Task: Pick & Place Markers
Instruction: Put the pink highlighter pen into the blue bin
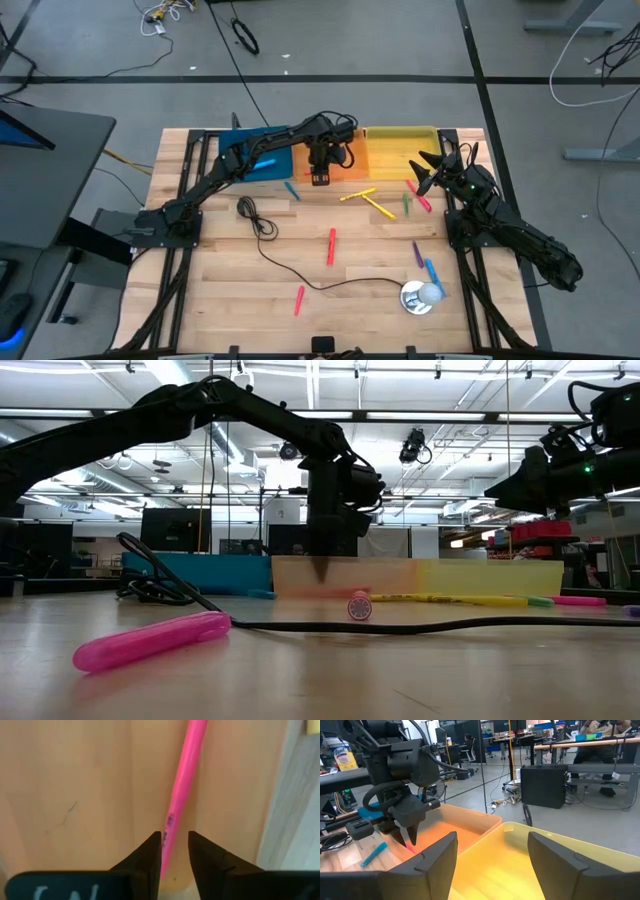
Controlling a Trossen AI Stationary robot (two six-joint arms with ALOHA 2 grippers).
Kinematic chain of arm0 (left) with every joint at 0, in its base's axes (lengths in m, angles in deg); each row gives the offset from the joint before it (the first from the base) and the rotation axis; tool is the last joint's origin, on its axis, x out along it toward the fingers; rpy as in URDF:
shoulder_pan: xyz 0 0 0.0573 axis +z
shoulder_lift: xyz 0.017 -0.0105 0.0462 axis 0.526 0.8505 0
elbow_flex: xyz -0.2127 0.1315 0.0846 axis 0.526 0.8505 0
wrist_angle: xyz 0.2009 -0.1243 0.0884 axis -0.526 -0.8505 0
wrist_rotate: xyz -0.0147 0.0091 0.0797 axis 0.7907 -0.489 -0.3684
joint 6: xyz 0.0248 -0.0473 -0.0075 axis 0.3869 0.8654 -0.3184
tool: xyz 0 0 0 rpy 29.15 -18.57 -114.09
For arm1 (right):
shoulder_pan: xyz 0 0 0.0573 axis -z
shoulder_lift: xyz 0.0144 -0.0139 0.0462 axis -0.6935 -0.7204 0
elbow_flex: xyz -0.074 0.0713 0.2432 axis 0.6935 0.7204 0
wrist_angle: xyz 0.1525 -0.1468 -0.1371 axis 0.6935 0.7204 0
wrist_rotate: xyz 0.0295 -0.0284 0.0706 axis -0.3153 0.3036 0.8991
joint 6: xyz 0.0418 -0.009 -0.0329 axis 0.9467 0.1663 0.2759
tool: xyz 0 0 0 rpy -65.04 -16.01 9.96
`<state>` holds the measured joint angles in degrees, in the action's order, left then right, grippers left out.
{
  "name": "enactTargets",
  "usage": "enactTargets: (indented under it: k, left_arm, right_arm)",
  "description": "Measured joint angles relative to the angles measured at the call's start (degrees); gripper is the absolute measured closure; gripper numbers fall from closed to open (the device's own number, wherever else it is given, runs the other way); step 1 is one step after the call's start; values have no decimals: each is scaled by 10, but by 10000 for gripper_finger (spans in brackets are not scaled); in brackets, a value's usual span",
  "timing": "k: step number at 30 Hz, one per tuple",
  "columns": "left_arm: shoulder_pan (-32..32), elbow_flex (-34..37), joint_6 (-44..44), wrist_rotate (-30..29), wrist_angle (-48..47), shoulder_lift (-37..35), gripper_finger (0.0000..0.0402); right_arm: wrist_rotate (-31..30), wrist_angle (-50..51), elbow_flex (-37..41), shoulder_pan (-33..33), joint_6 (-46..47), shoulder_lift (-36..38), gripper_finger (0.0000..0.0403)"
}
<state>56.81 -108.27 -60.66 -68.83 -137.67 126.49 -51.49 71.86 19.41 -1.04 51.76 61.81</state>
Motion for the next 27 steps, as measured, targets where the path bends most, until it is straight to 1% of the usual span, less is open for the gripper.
enactTargets:
  k: [2,6,14,18,22,27]
  left_arm:
    - [0,0,-6,-2,0,0,287]
    - [0,0,-7,-35,0,0,253]
    - [0,0,-2,-34,5,0,142]
    - [0,0,0,-25,5,0,97]
    - [0,0,3,-25,5,0,70]
    - [0,0,6,-25,5,0,63]
  right_arm:
    - [0,0,0,0,0,0,158]
    - [0,0,0,0,0,0,158]
    - [0,0,0,0,0,0,158]
    - [0,0,0,0,0,0,158]
    - [0,0,0,0,0,0,158]
    - [0,0,0,0,0,0,158]
